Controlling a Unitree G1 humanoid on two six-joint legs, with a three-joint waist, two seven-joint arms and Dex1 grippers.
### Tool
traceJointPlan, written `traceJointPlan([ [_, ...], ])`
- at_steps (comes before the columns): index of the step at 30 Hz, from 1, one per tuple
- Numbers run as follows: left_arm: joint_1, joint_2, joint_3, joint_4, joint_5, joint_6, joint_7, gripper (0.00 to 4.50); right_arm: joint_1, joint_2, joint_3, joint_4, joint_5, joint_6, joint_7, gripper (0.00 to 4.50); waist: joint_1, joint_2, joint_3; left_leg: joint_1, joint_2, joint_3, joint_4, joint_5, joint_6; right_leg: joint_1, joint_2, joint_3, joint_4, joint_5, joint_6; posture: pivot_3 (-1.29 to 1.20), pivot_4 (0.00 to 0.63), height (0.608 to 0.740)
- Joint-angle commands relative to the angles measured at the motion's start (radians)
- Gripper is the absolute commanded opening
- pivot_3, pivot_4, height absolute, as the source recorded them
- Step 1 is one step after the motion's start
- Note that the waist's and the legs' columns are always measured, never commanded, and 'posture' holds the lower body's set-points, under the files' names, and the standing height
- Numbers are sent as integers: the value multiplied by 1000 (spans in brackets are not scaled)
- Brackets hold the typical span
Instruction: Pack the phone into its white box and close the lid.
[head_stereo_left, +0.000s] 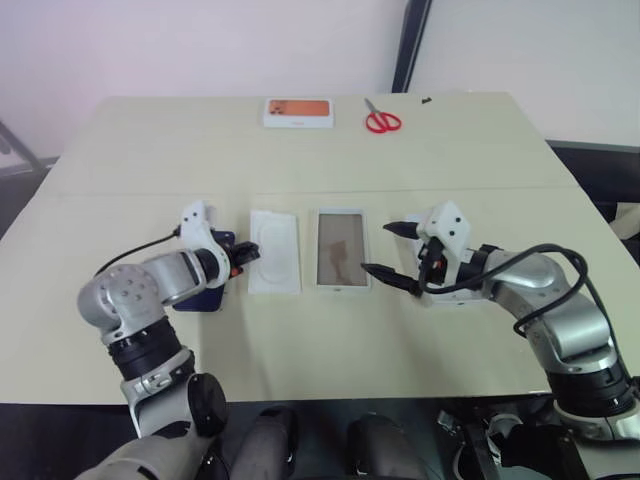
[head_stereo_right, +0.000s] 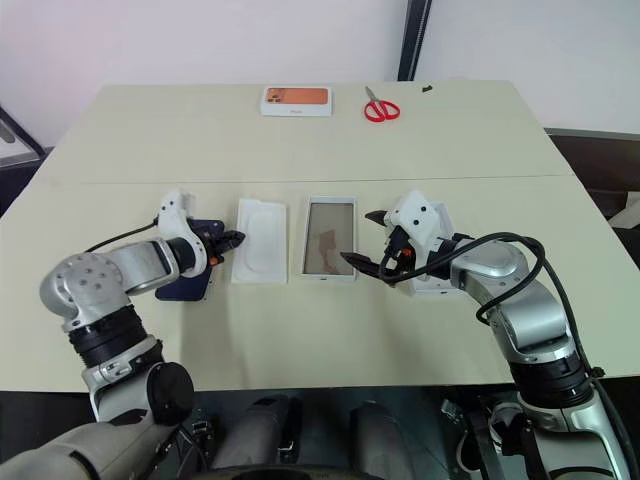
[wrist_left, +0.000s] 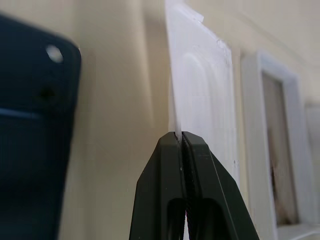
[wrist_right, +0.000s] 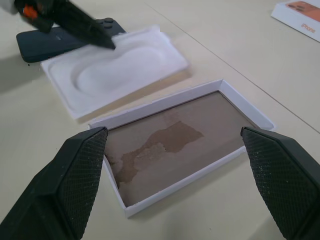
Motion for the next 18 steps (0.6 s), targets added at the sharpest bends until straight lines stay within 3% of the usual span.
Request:
traceJointPlan([
  [1, -80, 26, 74, 38, -27, 8, -37, 45, -21, -14, -8, -33, 9, -2, 10, 4500, 1, 0, 0, 0, 0, 0, 0, 0, 0, 0, 0, 0, 0, 0, 0, 0, 150, 740],
  [5, -151, 14, 45, 117, -61, 9, -59, 45, -32, -16, -10, -20, 5, -7, 18, 4500, 2, 0, 0, 0, 0, 0, 0, 0, 0, 0, 0, 0, 0, 0, 0, 0, 150, 740],
  [8, -193, -44, -44, 161, -62, 9, -58, 45, -36, -16, -13, -10, -1, -11, 17, 4500, 4, -1, 0, 0, 0, 0, 0, 0, 0, 1, 0, 0, 0, 0, 0, 0, 150, 740],
  [12, -225, -123, -140, 216, 5, -22, -32, 45, -26, -21, -22, -15, -2, -9, 12, 4500, 0, -1, 1, 0, 0, 0, 0, 0, 0, 0, 0, 0, 0, 0, 0, 0, 150, 740],
  [18, -219, -163, -232, 245, 59, -70, -14, 45, -11, -29, -35, -35, 3, 1, -4, 4500, -12, -1, 1, 0, 0, 0, -2, 1, -1, -1, 0, 0, 0, 0, 0, 0, 150, 740],
])
